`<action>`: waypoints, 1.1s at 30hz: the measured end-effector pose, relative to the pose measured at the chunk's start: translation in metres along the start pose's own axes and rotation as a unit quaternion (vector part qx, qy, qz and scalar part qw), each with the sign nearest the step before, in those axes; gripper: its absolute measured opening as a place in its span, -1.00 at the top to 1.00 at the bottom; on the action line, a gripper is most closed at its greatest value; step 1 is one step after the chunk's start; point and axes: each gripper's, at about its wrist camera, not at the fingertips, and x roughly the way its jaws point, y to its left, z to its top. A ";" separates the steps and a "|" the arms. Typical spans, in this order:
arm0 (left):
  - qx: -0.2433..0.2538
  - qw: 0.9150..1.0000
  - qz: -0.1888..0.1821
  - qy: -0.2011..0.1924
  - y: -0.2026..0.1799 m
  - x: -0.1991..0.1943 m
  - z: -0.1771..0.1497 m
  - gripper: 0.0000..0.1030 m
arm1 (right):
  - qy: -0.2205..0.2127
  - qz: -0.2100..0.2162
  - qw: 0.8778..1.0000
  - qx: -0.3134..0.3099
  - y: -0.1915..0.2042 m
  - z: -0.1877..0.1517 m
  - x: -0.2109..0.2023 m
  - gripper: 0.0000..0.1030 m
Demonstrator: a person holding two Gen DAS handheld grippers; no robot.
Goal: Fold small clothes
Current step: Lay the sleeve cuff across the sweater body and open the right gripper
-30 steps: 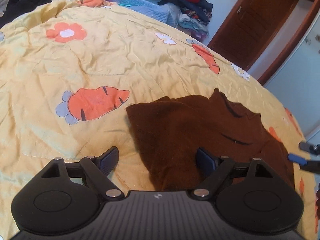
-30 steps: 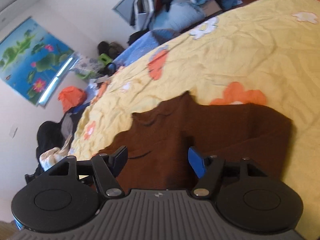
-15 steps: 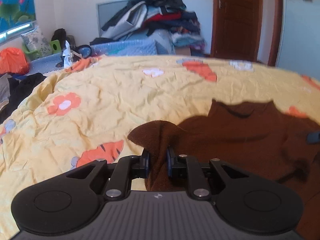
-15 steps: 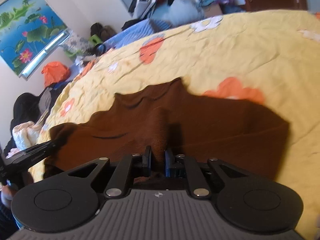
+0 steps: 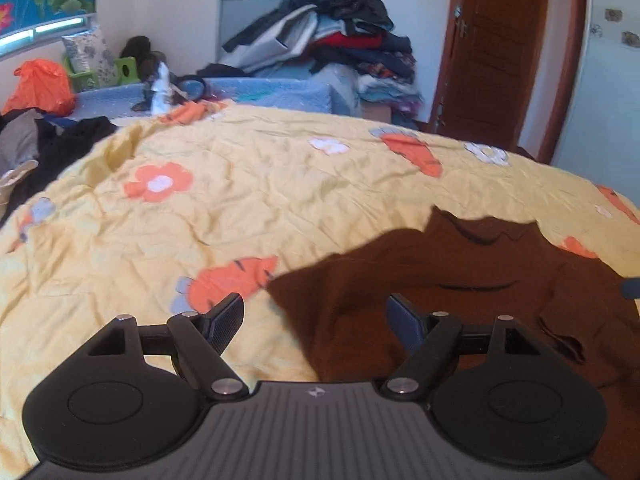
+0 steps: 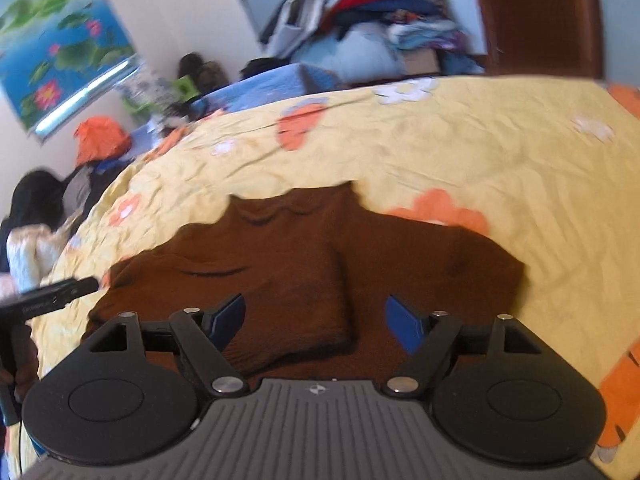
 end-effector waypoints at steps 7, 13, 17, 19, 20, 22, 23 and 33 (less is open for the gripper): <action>0.032 0.998 -0.014 0.044 -0.025 0.033 -0.038 -0.58 | 0.053 -0.061 0.992 -0.092 0.020 -0.024 0.052 -0.92; 0.020 0.999 -0.015 0.048 -0.022 0.023 -0.031 -0.55 | 0.052 -0.057 0.992 -0.095 0.034 -0.024 0.040 -0.93; 0.025 0.998 -0.013 0.052 -0.023 0.035 -0.037 -0.67 | 0.071 -0.084 0.984 -0.139 0.037 -0.035 0.057 -1.00; 0.005 0.998 -0.014 0.062 -0.017 0.028 -0.035 -0.65 | 0.073 -0.089 0.985 -0.125 0.039 -0.032 0.049 -0.96; -0.001 0.998 -0.024 0.059 -0.015 0.022 -0.035 -0.64 | 0.066 -0.079 0.988 -0.116 0.040 -0.031 0.041 -0.96; 0.019 0.998 -0.027 0.053 -0.020 0.019 -0.041 -0.65 | 0.049 -0.064 0.990 -0.116 0.042 -0.035 0.031 -1.00; 0.037 0.997 -0.017 0.061 -0.025 0.024 -0.046 -0.68 | 0.058 -0.069 0.989 -0.119 0.041 -0.038 0.035 -1.00; 0.009 0.999 -0.014 0.047 0.011 -0.020 -0.062 -0.77 | 0.030 -0.055 0.996 -0.069 0.018 -0.060 -0.018 -1.00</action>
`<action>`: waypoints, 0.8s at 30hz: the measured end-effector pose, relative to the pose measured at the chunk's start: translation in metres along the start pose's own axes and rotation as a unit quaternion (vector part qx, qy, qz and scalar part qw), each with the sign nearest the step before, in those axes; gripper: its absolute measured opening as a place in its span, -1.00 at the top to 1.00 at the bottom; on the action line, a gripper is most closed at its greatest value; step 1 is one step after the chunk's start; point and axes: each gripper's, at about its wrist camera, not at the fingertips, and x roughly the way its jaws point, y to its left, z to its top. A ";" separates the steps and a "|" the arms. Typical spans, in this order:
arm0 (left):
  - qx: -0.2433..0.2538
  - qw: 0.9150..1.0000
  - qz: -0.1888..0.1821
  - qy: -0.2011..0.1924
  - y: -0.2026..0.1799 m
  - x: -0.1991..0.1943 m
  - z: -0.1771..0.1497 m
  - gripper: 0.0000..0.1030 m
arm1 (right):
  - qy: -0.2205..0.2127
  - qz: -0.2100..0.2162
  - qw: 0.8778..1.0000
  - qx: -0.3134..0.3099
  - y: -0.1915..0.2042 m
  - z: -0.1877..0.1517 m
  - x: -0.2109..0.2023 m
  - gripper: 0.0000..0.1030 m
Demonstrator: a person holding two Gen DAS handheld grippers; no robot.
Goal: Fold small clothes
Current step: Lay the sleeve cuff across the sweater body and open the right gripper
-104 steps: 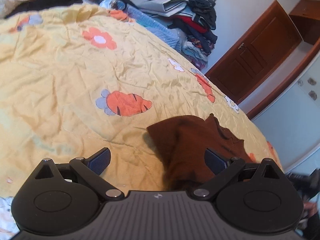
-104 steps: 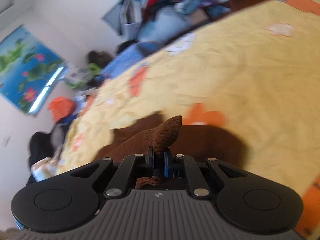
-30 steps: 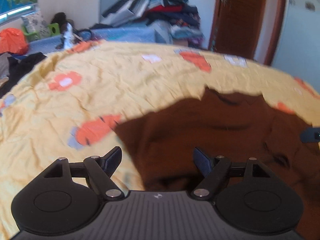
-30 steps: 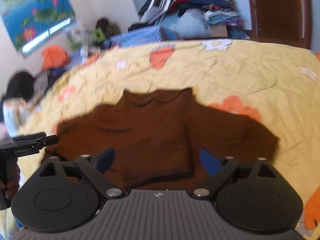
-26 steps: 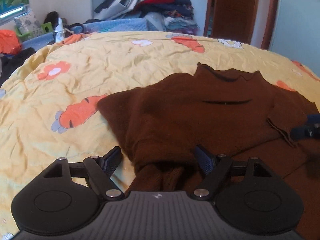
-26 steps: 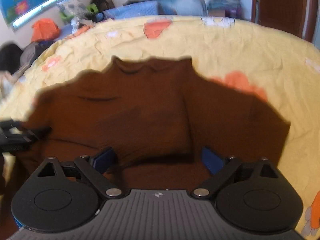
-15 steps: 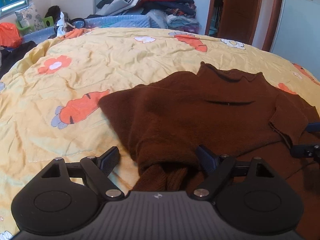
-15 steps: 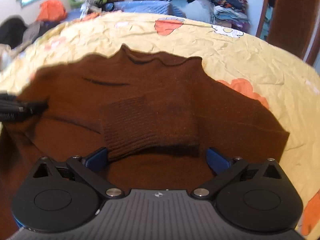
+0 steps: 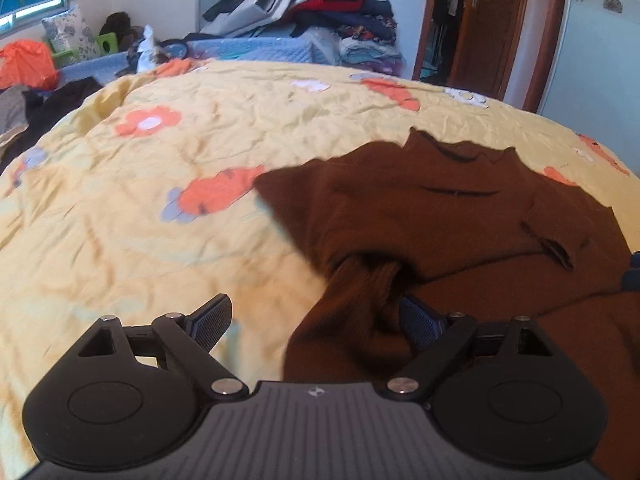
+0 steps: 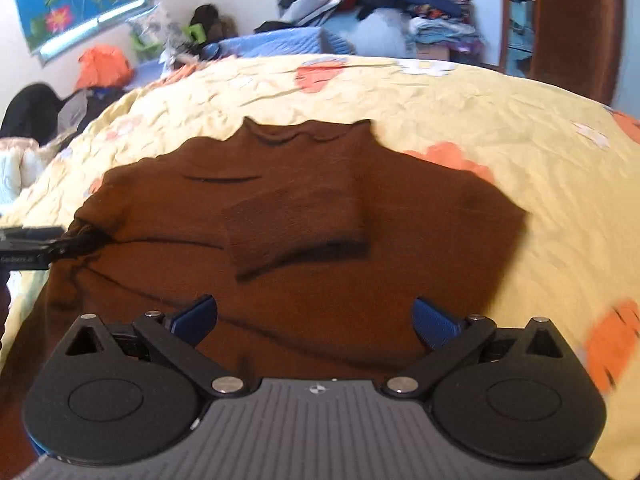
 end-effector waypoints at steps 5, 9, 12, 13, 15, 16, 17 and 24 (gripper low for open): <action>-0.051 0.998 -0.023 0.025 0.021 -0.015 -0.021 -0.77 | 0.008 -0.019 0.999 0.043 -0.029 -0.018 -0.024 -1.00; -0.042 0.999 -0.020 0.024 0.018 -0.023 -0.033 -0.77 | 0.014 -0.026 0.998 0.050 -0.035 -0.030 -0.031 -1.00; -0.040 0.999 -0.022 0.027 0.015 -0.027 -0.036 -0.77 | 0.014 -0.023 0.999 0.044 -0.029 -0.034 -0.032 -1.00; -0.042 0.998 -0.026 0.030 0.014 -0.029 -0.036 -0.77 | 0.015 -0.021 0.999 0.039 -0.025 -0.036 -0.033 -1.00; -0.038 0.998 -0.041 0.033 0.011 -0.034 -0.040 -0.78 | 0.010 -0.017 1.000 0.019 -0.013 -0.039 -0.038 -1.00; -0.032 0.998 -0.042 0.035 0.009 -0.036 -0.043 -0.78 | 0.011 -0.013 1.000 0.010 -0.008 -0.041 -0.038 -1.00; -0.024 0.998 -0.042 0.034 0.006 -0.037 -0.047 -0.78 | 0.016 -0.010 1.000 0.003 -0.003 -0.044 -0.039 -1.00; -0.018 0.997 -0.062 0.038 0.002 -0.053 -0.061 -0.79 | 0.031 -0.016 0.999 -0.011 0.005 -0.069 -0.043 -1.00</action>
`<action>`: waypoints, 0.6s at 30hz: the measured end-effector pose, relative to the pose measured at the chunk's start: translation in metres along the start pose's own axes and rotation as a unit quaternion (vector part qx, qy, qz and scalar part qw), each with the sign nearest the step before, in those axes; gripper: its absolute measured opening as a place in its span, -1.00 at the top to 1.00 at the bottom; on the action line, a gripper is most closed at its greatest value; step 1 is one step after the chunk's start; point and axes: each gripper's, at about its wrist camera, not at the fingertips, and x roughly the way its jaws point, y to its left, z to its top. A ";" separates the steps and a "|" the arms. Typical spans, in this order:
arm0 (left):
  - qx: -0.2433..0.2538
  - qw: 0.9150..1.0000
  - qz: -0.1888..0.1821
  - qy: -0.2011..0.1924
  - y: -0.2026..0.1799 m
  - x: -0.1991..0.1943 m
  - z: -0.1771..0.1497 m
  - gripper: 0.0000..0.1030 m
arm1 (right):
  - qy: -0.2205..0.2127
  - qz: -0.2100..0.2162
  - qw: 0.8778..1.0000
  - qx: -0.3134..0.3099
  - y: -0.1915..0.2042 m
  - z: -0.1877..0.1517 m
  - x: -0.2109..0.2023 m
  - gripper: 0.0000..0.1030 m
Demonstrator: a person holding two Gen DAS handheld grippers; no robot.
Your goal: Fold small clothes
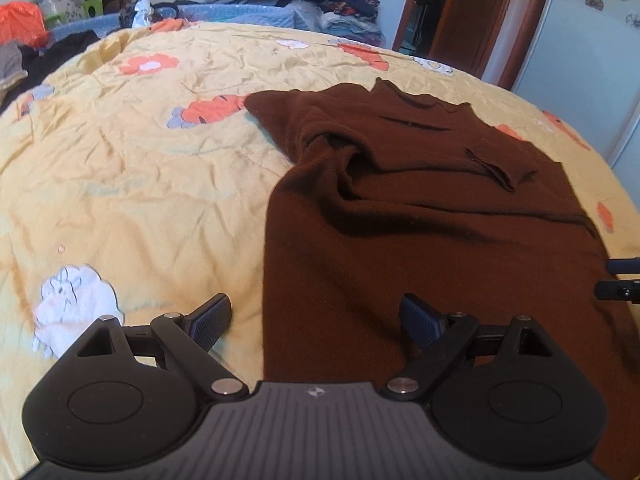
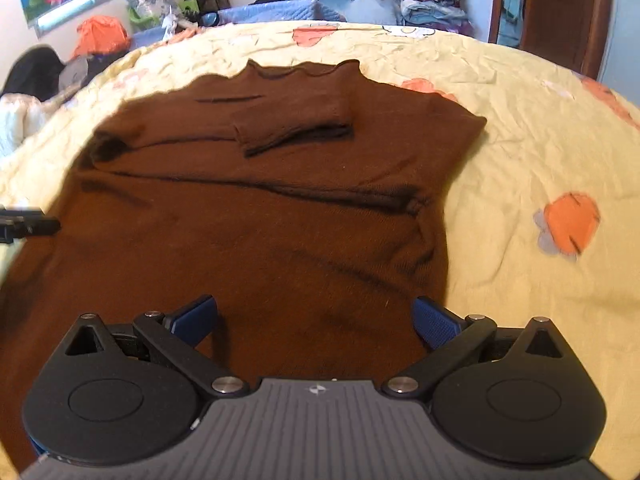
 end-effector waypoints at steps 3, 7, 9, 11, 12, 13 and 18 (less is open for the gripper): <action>-0.022 0.999 -0.037 0.014 0.006 -0.010 -0.007 -0.79 | -0.008 0.010 1.000 0.020 -0.005 -0.005 -0.016 -1.00; -0.059 0.995 -0.081 0.025 0.018 -0.022 -0.018 -0.79 | -0.016 0.034 0.997 0.070 -0.018 -0.014 -0.038 -1.00; -0.074 0.992 -0.095 0.026 0.023 -0.027 -0.022 -0.79 | -0.014 0.047 0.994 0.099 -0.026 -0.019 -0.045 -1.00; -0.087 0.990 -0.104 0.026 0.027 -0.029 -0.024 -0.79 | -0.009 0.051 0.991 0.120 -0.032 -0.024 -0.048 -1.00; -0.091 0.990 -0.106 0.027 0.028 -0.030 -0.025 -0.79 | -0.006 0.048 0.991 0.126 -0.033 -0.027 -0.049 -1.00; -0.095 0.989 -0.108 0.029 0.029 -0.031 -0.026 -0.80 | -0.003 0.042 0.991 0.128 -0.032 -0.029 -0.049 -1.00; -0.106 0.986 -0.122 0.041 0.029 -0.033 -0.028 -0.89 | 0.003 0.048 0.991 0.123 -0.025 -0.037 -0.055 -1.00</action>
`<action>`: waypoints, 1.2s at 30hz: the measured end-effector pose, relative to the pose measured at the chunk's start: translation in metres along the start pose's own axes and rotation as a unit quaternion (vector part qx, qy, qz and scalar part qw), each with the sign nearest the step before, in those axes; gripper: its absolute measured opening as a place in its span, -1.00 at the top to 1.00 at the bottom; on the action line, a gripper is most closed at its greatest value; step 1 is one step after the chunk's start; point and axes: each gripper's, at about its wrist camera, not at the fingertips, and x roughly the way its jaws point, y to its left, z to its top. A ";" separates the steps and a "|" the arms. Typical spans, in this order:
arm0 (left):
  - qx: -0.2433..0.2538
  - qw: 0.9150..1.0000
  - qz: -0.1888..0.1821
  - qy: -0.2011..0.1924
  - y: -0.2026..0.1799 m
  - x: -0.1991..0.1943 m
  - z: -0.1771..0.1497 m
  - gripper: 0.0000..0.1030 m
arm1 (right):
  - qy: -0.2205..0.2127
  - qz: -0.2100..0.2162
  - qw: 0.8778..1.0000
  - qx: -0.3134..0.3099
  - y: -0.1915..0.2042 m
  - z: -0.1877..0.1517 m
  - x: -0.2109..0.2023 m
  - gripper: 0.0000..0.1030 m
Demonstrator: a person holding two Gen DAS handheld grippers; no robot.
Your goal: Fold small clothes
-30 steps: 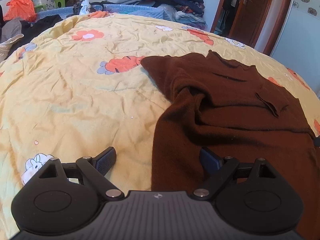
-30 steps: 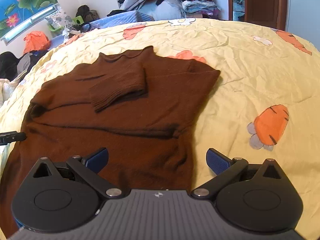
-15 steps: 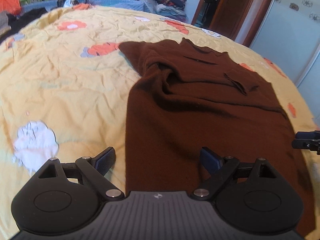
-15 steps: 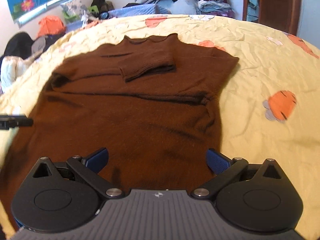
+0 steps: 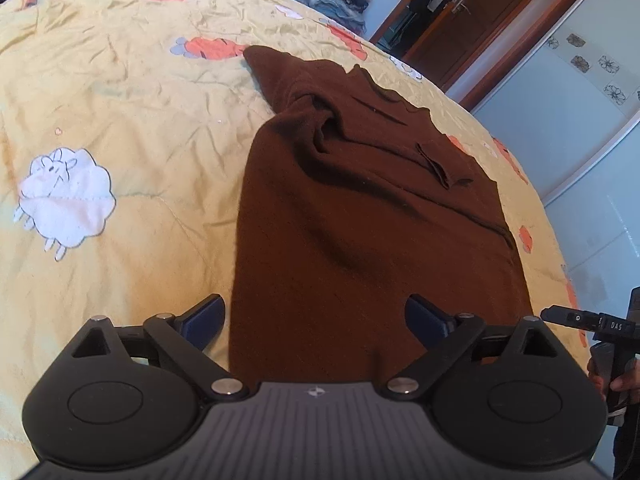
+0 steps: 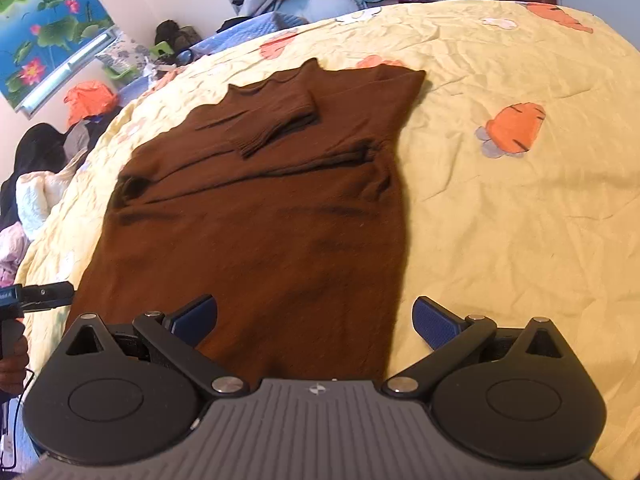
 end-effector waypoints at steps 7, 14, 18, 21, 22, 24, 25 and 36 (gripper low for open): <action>0.000 1.000 -0.003 -0.001 0.001 -0.003 -0.006 -0.89 | 0.010 0.000 1.000 0.001 0.006 -0.005 0.003 -1.00; -0.002 1.000 -0.004 0.000 0.002 -0.004 -0.006 -0.89 | 0.015 0.003 1.000 -0.005 0.013 -0.005 0.006 -1.00; -0.001 1.000 -0.004 0.003 0.001 -0.005 -0.007 -0.89 | 0.019 0.006 1.000 -0.007 0.014 -0.006 0.007 -1.00; -0.007 1.000 -0.009 0.005 0.003 -0.007 -0.008 -0.89 | 0.019 0.006 1.000 -0.005 0.013 -0.007 0.005 -1.00; -0.011 1.000 -0.011 0.006 0.004 -0.007 -0.009 -0.89 | 0.019 0.007 1.000 -0.002 0.012 -0.007 0.004 -1.00; -0.018 1.000 -0.015 0.007 0.006 -0.008 -0.009 -0.89 | 0.019 0.008 1.000 0.003 0.010 -0.009 0.003 -1.00; -0.021 1.000 -0.016 0.007 0.007 -0.009 -0.009 -0.89 | 0.020 0.007 1.000 0.005 0.009 -0.009 0.002 -1.00; -0.024 1.000 -0.016 0.011 0.006 -0.009 -0.010 -0.89 | 0.022 0.008 1.000 0.006 0.007 -0.012 -0.001 -1.00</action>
